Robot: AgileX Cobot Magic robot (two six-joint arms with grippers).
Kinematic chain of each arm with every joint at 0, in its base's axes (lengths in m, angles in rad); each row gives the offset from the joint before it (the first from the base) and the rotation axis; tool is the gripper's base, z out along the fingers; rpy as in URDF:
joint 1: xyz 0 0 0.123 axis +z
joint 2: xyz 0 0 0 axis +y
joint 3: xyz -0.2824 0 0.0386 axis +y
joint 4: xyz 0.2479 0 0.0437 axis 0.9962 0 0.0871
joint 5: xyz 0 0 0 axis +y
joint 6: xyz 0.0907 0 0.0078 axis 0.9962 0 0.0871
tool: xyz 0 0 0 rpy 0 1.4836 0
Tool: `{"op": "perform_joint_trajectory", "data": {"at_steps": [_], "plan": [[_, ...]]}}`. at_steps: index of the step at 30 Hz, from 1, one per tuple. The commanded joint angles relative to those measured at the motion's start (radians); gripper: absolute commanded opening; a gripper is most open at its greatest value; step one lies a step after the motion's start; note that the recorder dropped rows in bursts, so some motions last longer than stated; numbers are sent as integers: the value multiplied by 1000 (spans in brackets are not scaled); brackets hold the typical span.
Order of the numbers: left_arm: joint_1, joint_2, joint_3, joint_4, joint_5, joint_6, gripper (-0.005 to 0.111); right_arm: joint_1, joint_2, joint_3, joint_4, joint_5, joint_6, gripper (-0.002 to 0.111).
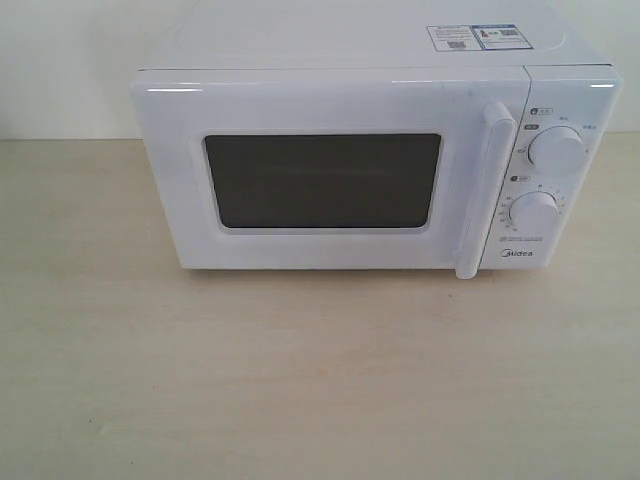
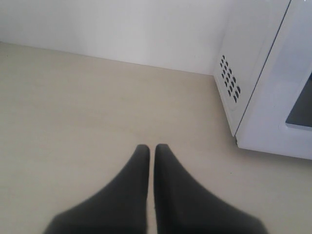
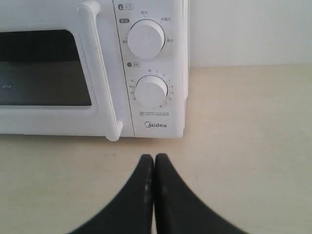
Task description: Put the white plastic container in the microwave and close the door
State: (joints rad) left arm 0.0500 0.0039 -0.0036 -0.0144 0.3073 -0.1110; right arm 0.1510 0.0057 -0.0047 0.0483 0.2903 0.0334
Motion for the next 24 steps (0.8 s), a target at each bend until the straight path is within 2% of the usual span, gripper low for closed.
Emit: {"op": "perform_joint_trajectory", "data": {"at_steps": [1, 24], "plan": [[4, -4, 4, 4, -2, -9, 4, -4, -6, 5, -25, 33, 10, 0], [4, -4, 4, 4, -5, -9, 4, -4, -6, 5, -32, 33, 14, 0]]}}
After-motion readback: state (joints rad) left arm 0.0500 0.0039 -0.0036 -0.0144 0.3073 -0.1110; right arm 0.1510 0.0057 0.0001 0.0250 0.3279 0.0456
